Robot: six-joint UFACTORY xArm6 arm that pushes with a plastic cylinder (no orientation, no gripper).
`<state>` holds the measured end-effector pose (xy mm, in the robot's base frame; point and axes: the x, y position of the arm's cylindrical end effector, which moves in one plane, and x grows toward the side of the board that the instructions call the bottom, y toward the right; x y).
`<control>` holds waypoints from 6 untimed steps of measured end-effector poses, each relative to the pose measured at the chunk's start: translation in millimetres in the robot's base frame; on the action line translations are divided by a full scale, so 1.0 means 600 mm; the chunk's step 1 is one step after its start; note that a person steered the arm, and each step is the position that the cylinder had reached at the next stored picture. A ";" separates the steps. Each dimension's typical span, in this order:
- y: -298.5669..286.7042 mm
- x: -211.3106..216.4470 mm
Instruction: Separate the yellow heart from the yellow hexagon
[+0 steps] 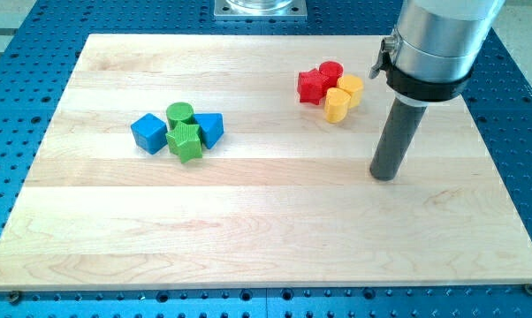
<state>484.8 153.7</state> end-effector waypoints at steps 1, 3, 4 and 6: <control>-0.042 -0.015; 0.020 -0.165; 0.010 -0.196; -0.032 -0.210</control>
<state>358.7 134.8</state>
